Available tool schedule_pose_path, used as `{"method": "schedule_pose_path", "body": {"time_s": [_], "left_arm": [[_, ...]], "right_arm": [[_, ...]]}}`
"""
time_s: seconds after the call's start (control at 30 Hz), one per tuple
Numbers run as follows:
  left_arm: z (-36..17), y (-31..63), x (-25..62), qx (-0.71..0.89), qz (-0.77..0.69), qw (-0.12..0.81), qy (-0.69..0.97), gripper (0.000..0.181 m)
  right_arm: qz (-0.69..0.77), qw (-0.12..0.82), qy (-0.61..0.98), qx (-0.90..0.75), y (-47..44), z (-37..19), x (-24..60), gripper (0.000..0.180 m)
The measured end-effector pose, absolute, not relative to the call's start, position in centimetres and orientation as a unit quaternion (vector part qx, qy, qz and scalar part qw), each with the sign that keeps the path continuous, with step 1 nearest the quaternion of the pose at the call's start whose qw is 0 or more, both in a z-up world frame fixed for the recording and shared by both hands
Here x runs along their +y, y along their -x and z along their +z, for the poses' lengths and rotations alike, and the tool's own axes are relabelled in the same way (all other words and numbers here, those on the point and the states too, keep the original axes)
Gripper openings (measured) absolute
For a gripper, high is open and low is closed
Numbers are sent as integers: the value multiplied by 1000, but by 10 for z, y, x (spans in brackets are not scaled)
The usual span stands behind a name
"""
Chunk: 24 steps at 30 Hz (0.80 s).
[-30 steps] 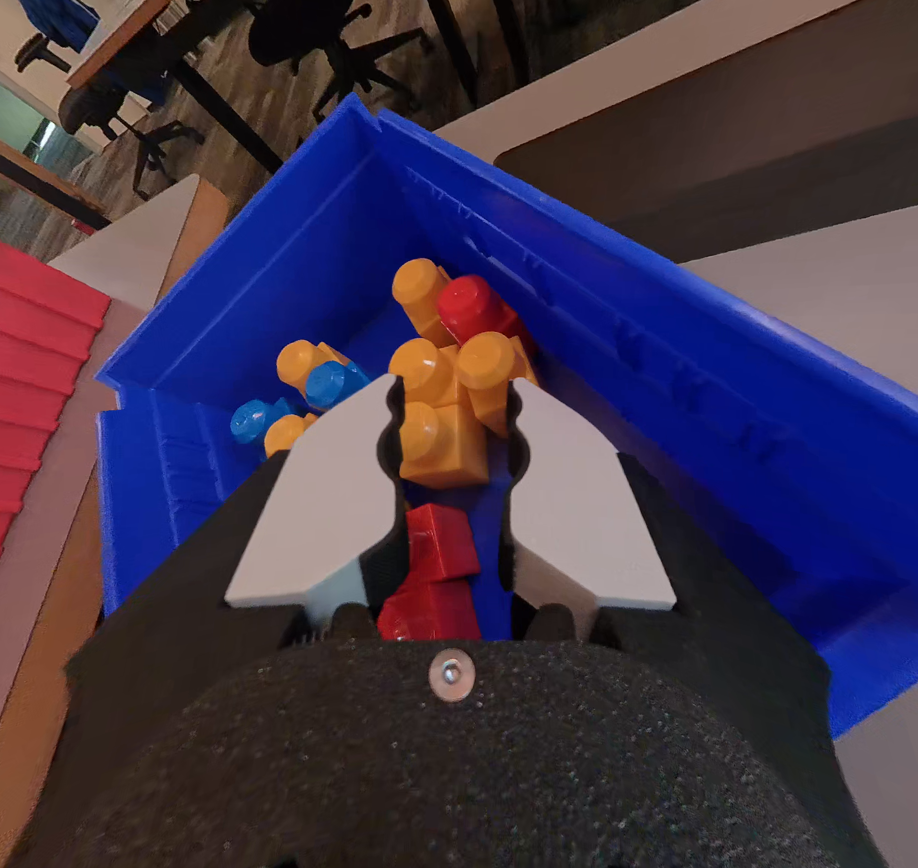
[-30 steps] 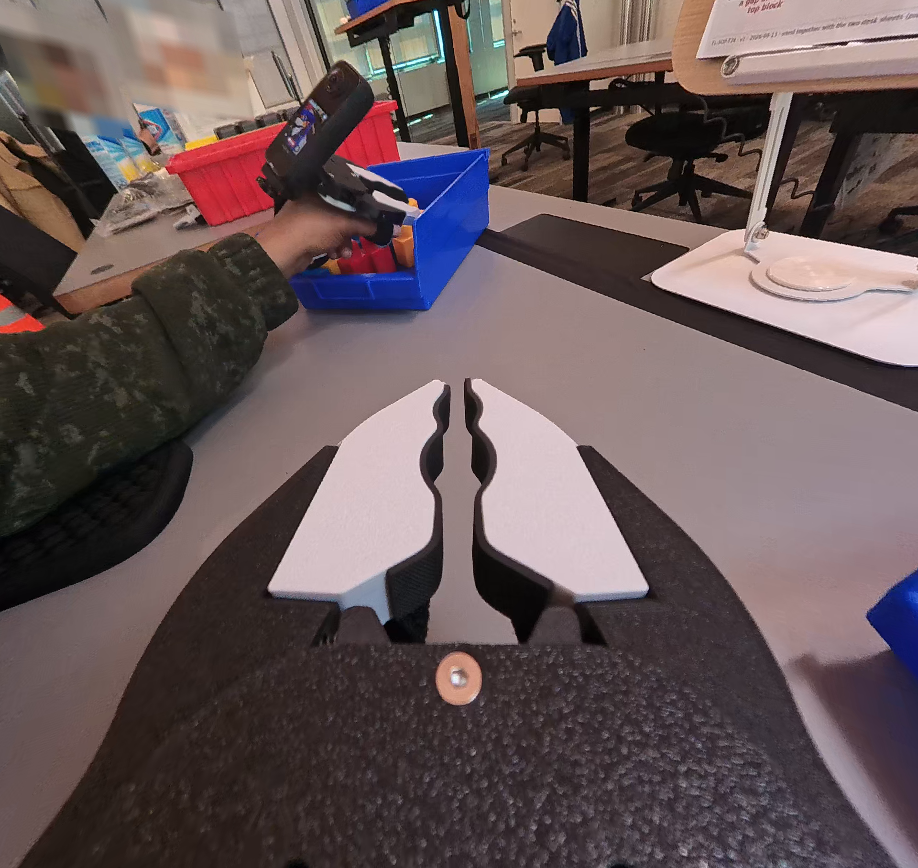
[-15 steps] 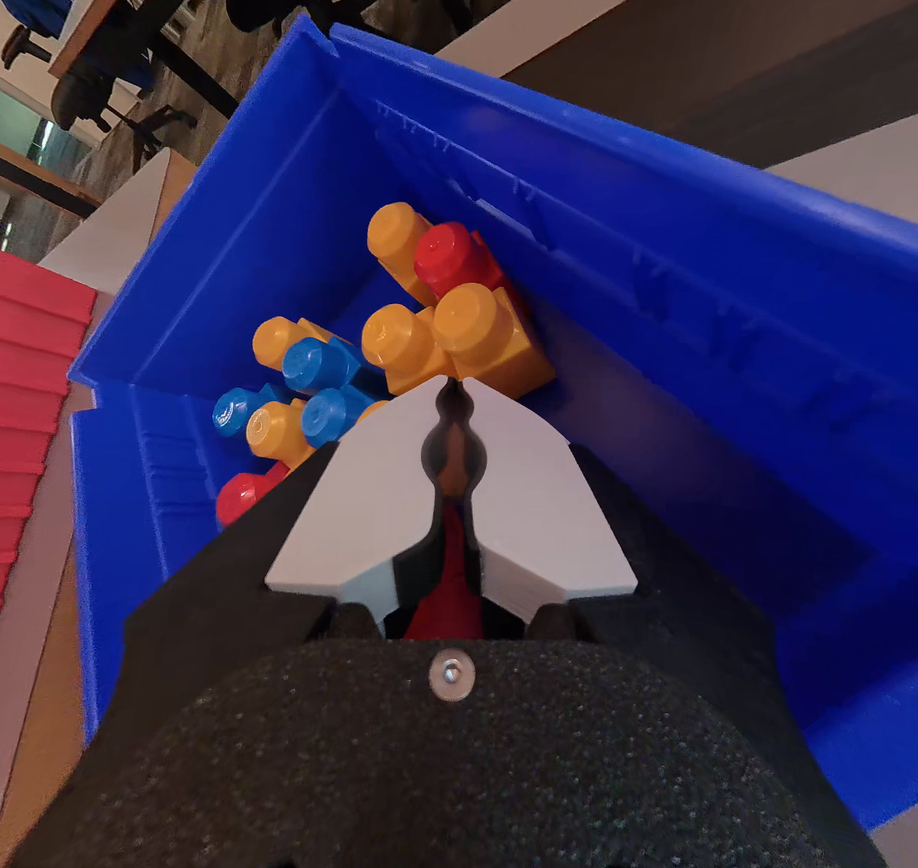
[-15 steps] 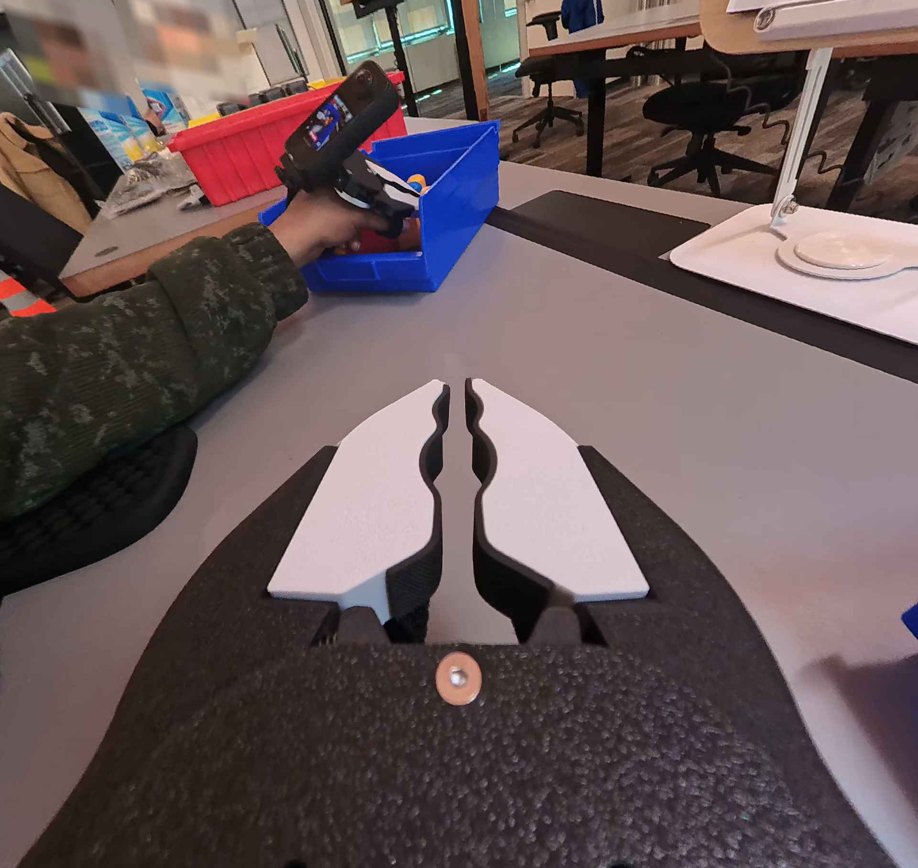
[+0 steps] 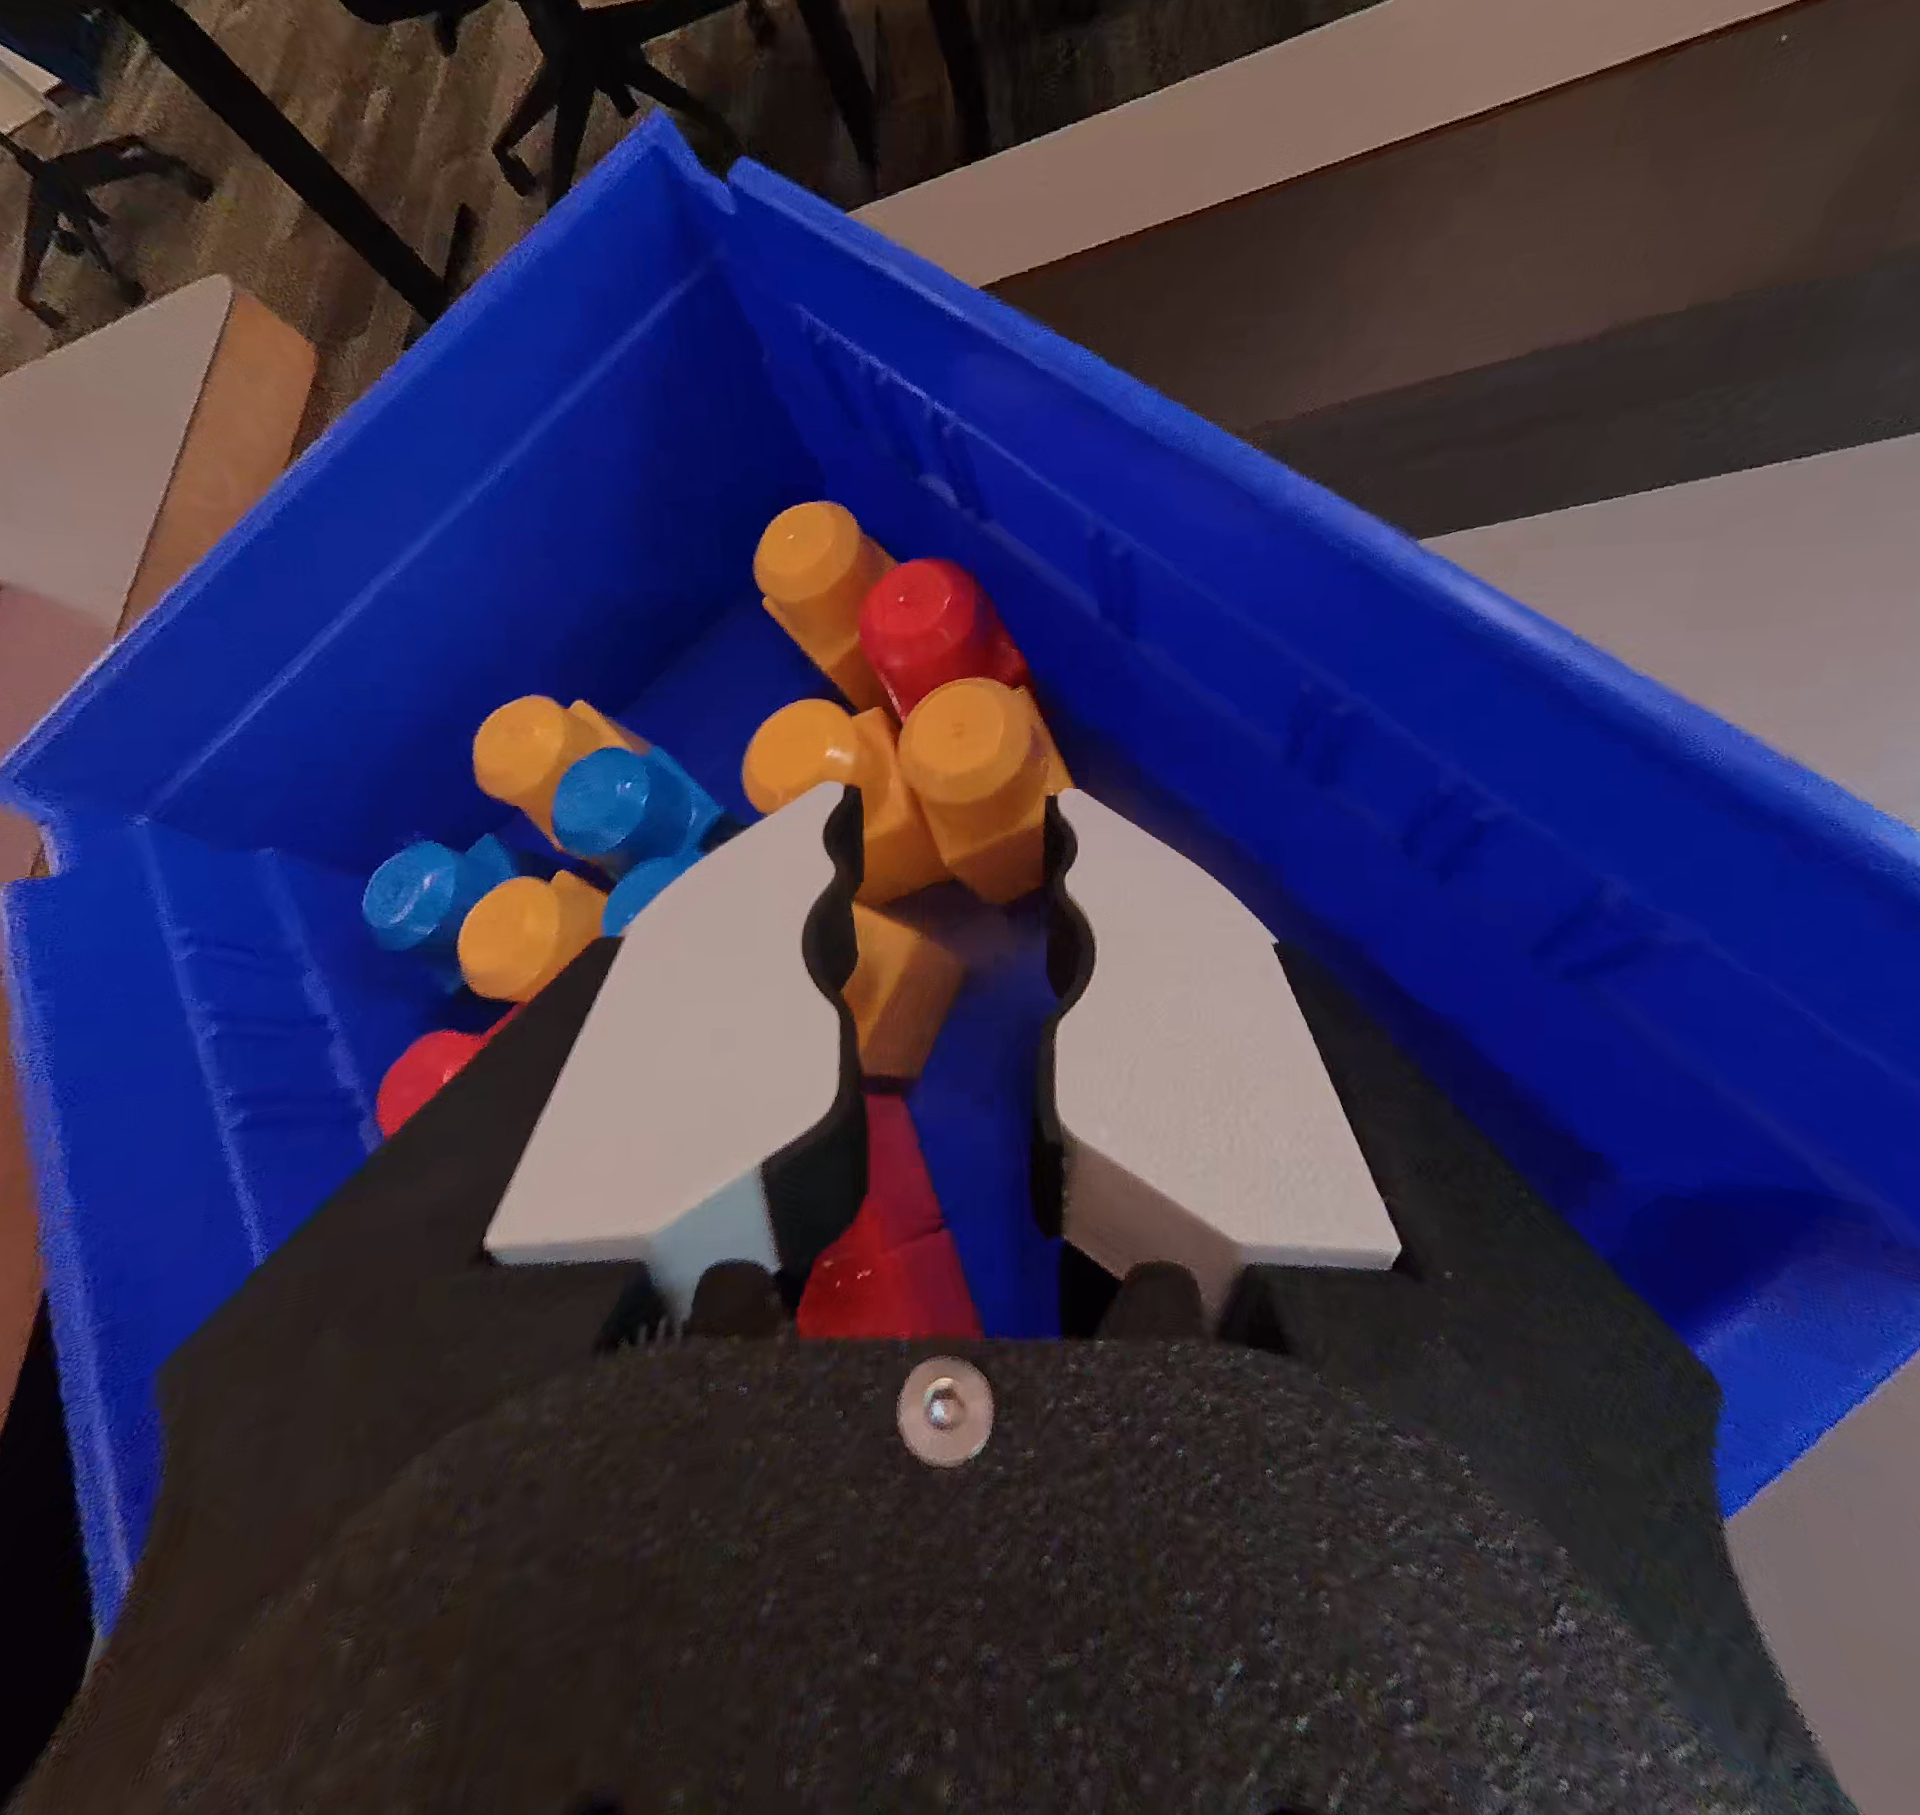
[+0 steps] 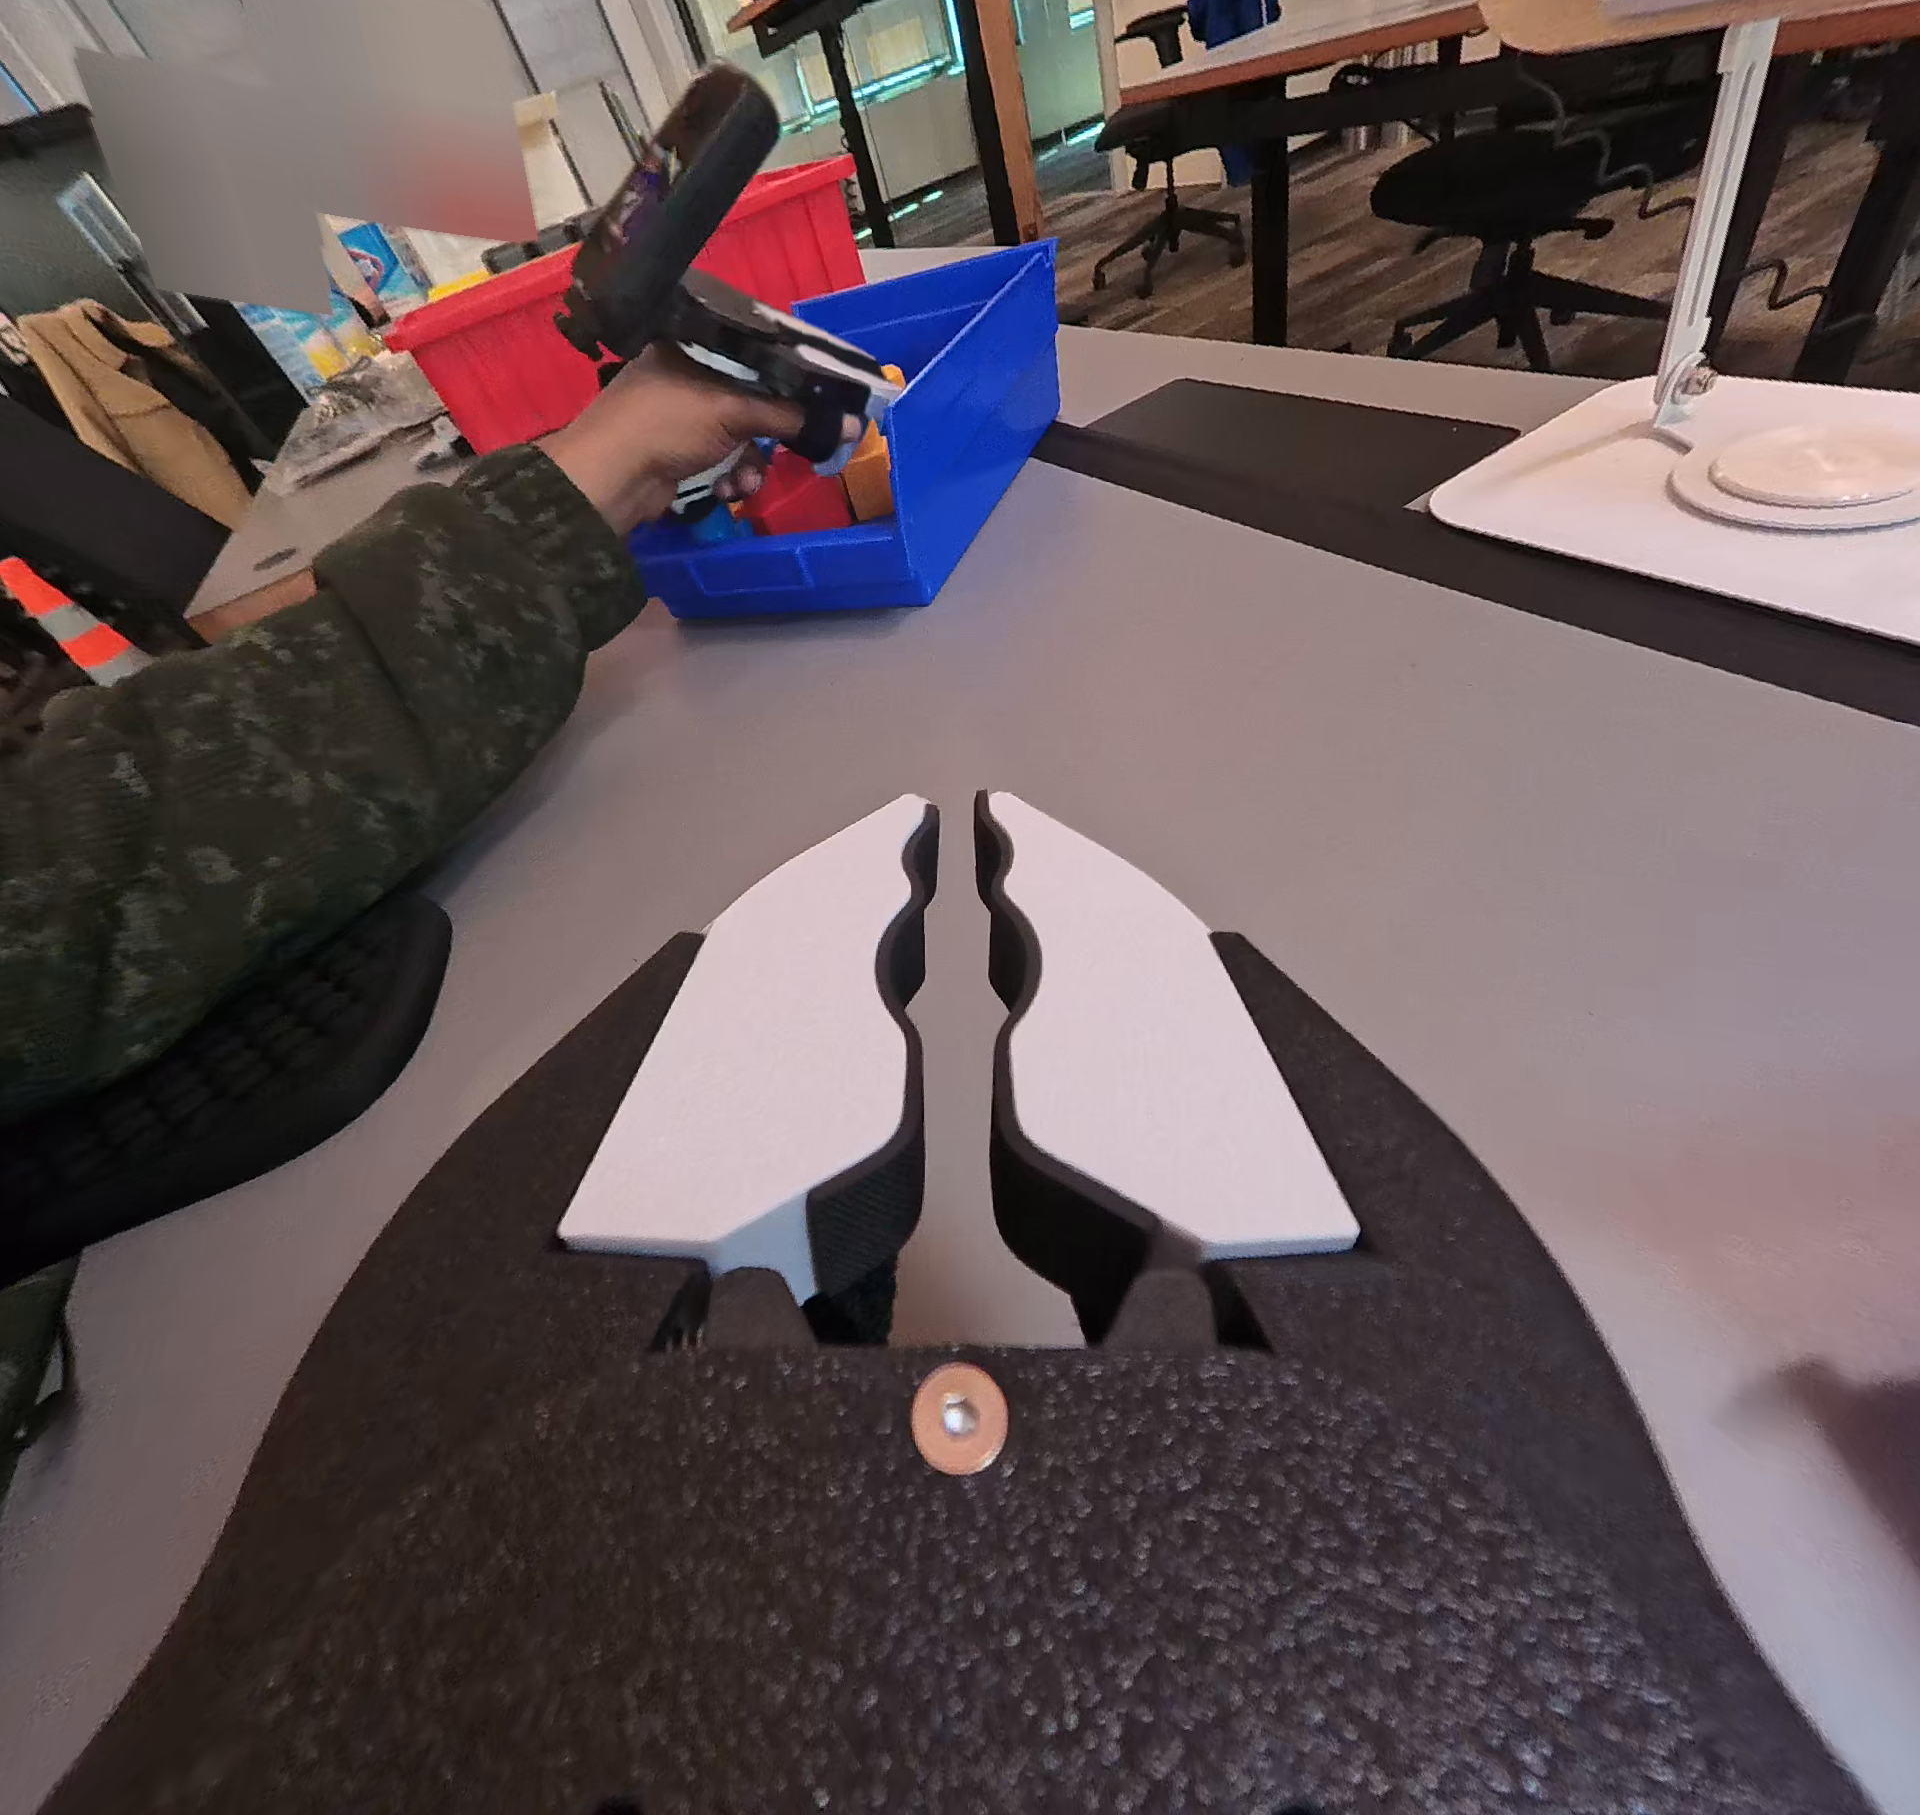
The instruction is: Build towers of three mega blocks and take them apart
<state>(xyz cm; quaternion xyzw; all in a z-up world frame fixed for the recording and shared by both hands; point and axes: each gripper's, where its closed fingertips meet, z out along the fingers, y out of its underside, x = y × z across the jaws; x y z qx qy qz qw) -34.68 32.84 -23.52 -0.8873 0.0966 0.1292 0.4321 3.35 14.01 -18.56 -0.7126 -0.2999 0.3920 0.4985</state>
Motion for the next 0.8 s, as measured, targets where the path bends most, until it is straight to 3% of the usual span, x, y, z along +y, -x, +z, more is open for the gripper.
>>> {"method": "schedule_pose_path", "body": {"time_s": [0.23,0.53,0.67,0.77,0.8], "left_arm": [[-250,339,354,97,149,384,906,38],[-249,342,357,106,181,380,901,27],[-205,325,334,122,146,442,876,27],[-152,259,302,248,47,491,834,24],[-140,229,283,313,4,489,815,0]], "right_arm": [[398,484,716,-308,-32,-191,138,8],[405,473,714,-318,-30,-192,133,9],[403,480,708,-325,-30,-189,132,9],[410,482,696,-339,-25,-187,127,13],[414,481,691,-346,-22,-186,125,15]]}}
